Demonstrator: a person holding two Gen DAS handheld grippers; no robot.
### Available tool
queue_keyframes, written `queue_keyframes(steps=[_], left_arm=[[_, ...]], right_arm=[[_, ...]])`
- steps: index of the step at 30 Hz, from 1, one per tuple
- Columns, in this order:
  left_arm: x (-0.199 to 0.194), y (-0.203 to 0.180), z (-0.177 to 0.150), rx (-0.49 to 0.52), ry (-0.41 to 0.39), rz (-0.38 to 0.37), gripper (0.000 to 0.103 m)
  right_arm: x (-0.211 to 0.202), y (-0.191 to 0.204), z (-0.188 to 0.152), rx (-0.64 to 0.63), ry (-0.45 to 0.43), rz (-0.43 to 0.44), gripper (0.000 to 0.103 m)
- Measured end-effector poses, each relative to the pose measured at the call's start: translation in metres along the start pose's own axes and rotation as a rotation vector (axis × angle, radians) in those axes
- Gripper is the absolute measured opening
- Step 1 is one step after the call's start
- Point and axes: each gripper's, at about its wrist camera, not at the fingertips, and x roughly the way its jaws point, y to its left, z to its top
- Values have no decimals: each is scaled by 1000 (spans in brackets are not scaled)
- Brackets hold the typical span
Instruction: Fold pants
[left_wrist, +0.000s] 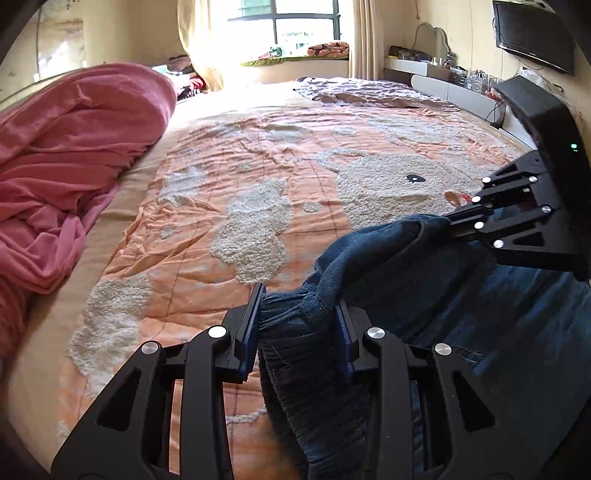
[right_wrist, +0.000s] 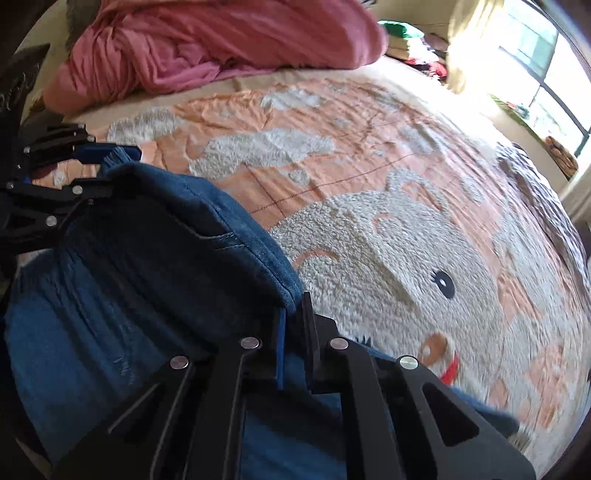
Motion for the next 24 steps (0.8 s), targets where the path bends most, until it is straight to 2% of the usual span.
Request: queue_keyframes(steps=[6,13,17,24], left_arm=[[-28,-13,-1,44,-68,61,27],[-67,-36,-12,113,-154,123,27],[-85,-47,-39,115,-140,123,28],[-110,-59,-73,101,-117,135,28]], right_arm=[[-53,16,-14,110,-126,-55,6],[-93,44,-41,149,-191,-73,6],[-113,66,-66,165,-215,-46,6],[-128,112,-107,157,-206,6,6]])
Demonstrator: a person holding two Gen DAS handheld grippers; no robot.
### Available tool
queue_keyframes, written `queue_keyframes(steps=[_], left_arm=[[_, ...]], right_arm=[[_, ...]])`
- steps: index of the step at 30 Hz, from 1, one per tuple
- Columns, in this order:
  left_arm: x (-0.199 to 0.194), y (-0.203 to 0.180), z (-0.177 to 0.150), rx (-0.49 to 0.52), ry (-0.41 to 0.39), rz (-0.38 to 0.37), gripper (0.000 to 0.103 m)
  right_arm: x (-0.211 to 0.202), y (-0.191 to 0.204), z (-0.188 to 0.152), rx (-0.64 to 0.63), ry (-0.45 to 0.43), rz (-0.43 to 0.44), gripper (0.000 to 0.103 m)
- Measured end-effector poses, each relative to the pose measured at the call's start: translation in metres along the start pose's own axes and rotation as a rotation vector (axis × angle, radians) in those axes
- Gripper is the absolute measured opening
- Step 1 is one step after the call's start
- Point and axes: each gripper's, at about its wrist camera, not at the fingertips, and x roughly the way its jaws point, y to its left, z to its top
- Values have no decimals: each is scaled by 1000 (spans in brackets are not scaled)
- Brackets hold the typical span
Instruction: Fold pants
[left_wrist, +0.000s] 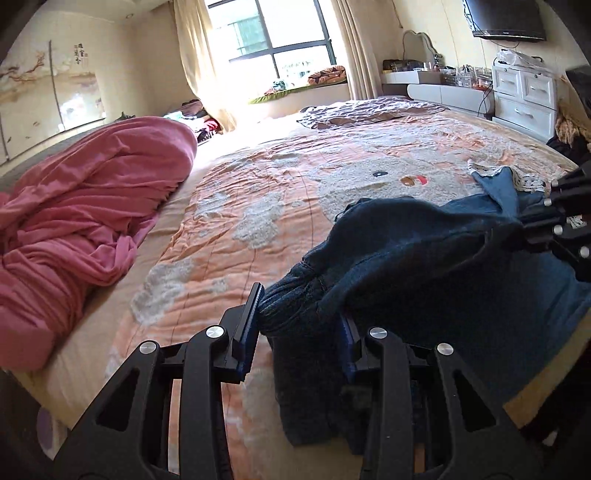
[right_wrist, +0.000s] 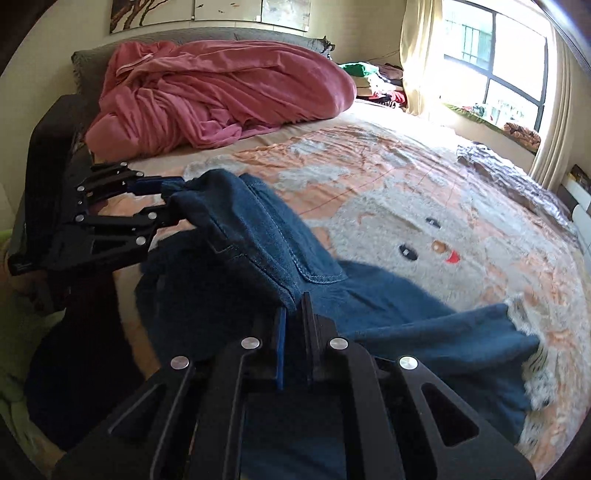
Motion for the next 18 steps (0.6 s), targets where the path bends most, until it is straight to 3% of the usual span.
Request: queue_keyframes(steps=[10,18], left_arm=[[-15,-6,-29,2,91,-21,29],[-8,-1,-42,-17,165,-25,39]], right_arm=[[2,39,-46,4,47,39,6],[9,50,-59,19,70,45,7]])
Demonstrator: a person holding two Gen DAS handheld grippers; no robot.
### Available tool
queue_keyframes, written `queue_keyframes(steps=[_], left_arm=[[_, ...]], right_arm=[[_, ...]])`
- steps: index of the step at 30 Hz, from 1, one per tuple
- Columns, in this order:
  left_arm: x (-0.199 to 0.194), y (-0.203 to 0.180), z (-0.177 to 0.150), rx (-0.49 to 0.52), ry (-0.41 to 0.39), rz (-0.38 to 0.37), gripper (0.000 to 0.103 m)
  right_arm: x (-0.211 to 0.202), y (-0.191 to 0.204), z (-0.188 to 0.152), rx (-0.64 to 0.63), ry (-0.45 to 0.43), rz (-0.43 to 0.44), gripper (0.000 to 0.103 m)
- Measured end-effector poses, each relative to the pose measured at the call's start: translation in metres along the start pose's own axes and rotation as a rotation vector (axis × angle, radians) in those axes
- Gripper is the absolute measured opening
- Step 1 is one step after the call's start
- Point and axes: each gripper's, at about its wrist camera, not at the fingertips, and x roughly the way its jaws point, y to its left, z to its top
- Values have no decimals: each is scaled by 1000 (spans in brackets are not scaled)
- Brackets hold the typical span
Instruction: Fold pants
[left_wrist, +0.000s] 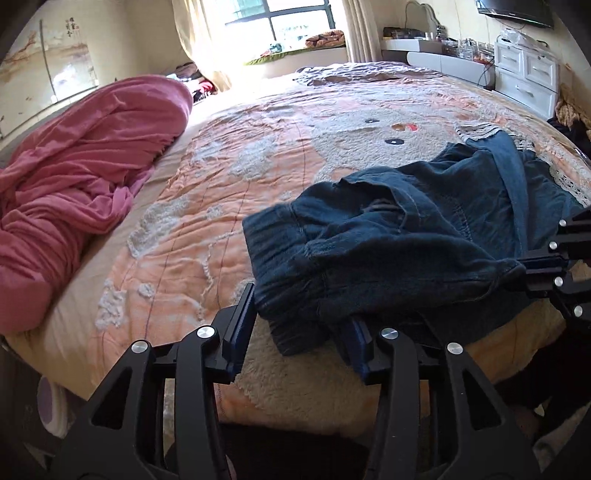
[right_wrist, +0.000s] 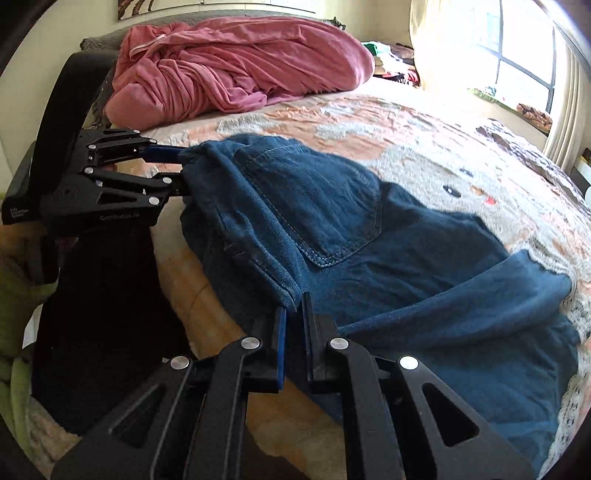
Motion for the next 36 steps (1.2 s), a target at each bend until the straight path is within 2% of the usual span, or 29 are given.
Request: queue_keyframes(steps=[8,11,13,16,20,22,25,26,28,29,32,36], left_arm=[[-6,14,-12,-51,31,-33,47],[-13,25,-19,-77,47,2,46],[-25,34,-19,-111,31,10,46],[-42,37,-3,-148,-26,-39,46],[-38,11,31,-116,-72,-141,46],[-27,-4,43,-94,-60,-180,46],[0,-28,44,-20,11,-145,46],[13,-34,39,-1,61,-124,46],[26,-37,25,25,91,-103,46],[26,-37,20,34,83,-99,46],[21,-40,16,47,68,-89,47],[19,-40,13,46,60,-92,47]], right_arm=[[3,2,-8,16,-3,13,10],[4,2,-10,26,-4,13,10],[4,3,-10,19,-5,11,11],[4,3,-11,28,-6,16,12],[3,1,-12,45,-8,28,14],[0,0,-14,56,-7,38,15],[-8,-3,-15,63,-13,39,15],[-14,-7,-16,81,-17,52,18],[-26,-15,-14,135,-34,83,28],[-32,-20,-14,165,-52,92,32],[-48,-38,-7,242,-104,90,33],[-40,-50,9,248,-99,37,38]])
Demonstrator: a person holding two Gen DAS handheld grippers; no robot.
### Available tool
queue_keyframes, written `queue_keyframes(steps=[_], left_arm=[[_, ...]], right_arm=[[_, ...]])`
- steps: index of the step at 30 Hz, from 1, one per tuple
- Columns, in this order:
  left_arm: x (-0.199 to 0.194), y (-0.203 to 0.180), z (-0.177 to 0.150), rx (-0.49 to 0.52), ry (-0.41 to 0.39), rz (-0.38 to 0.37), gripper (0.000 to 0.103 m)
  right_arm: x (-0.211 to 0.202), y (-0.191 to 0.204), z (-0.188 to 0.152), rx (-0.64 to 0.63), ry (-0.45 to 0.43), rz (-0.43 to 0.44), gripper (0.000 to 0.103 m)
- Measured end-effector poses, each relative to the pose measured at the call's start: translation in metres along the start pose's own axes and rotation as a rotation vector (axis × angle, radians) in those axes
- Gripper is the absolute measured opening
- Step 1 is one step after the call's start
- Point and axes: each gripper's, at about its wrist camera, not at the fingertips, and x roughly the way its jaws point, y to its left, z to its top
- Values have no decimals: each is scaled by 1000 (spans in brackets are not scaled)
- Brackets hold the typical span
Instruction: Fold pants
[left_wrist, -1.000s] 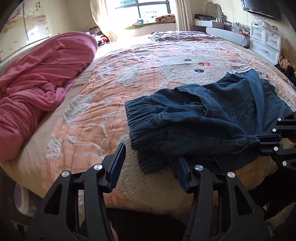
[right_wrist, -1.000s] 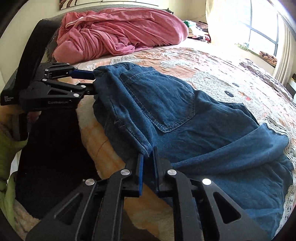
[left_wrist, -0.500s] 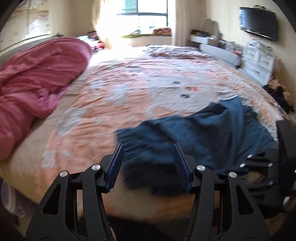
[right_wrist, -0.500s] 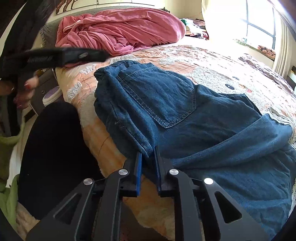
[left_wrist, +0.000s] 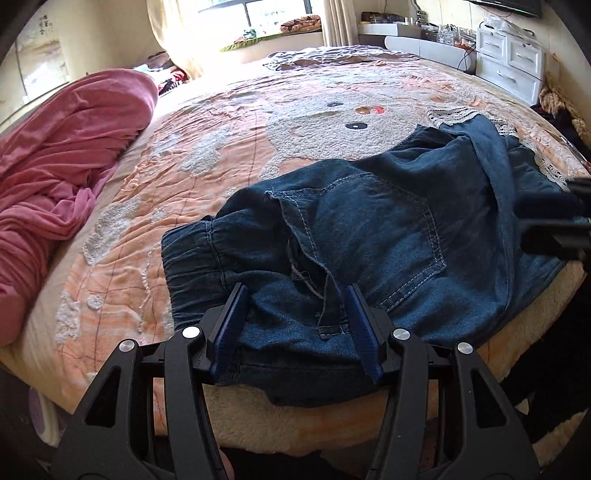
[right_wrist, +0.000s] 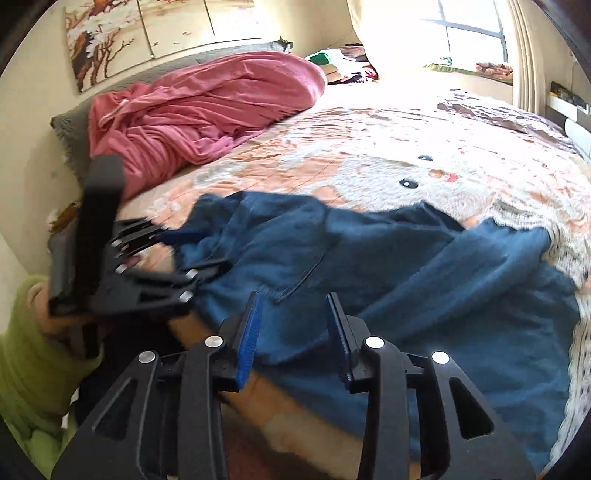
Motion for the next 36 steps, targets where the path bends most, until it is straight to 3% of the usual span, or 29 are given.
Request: queue_keyframes(steps=[3,6,11,13,18,21,27,31,34,36], left_arm=[[0,2,0,-8,-5,-9,47],[-1,5,0,-23,-11,-26,47],[-12,8,2,-55,-42,-62,48],[-30,11,4,-93,-74,-90,48],[-70,-7,21,-36,-179,-128,57],[-74,-29,39,-4,-198,-212,58],[-34,-92,71,80,-110,-399,58],[5,-120,86,96,-24,-486,58],[32,-129,89,87,5,-435,50],[45,-128,84,33,25,-480,39]], right_arm=[[22,-8,8,9,54,-35,42],[54,-21,-2,56,164,-80,43],[39,-29,-5,103,96,-33,42],[13,-37,-2,144,23,0,42],[-37,-76,-4,221,-76,-86,49],[-49,-97,-2,269,-95,-146,52],[-65,-139,1,336,-94,-232,60],[-62,-157,17,303,-69,-291,65],[-45,-169,35,267,-16,-311,66],[-26,-175,45,228,33,-351,66]])
